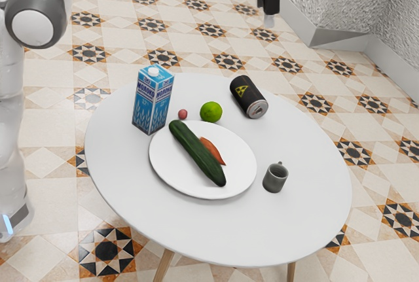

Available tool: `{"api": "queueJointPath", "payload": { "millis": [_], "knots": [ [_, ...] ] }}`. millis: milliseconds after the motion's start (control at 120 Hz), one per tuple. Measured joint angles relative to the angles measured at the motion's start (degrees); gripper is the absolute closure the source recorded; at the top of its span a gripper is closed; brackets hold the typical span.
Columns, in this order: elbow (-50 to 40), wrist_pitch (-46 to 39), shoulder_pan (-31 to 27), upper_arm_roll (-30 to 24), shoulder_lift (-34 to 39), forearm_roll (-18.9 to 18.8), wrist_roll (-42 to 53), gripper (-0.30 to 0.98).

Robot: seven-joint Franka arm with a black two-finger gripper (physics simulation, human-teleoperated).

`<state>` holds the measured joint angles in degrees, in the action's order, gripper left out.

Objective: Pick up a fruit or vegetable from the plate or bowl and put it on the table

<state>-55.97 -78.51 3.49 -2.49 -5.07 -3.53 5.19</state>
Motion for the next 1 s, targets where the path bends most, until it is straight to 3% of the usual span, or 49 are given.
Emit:
{"api": "queueJointPath", "payload": {
  "millis": [142,292,500,683,1000],
  "knots": [
    [-3.9,-1.4,0.6,-0.4,-5.0,-1.7,0.2,0.00],
    [-4.2,-3.0,6.2,-0.5,-8.4,-3.2,0.3,0.00],
    [-4.0,-4.2,8.5,-0.5,-9.1,-4.5,-2.1,0.00],
    [-5.3,-0.5,8.3,0.0,-8.9,-2.3,-21.7,0.00],
    [-23.5,-9.1,5.7,1.5,-3.6,4.5,-60.9,0.00]
  ]
}}
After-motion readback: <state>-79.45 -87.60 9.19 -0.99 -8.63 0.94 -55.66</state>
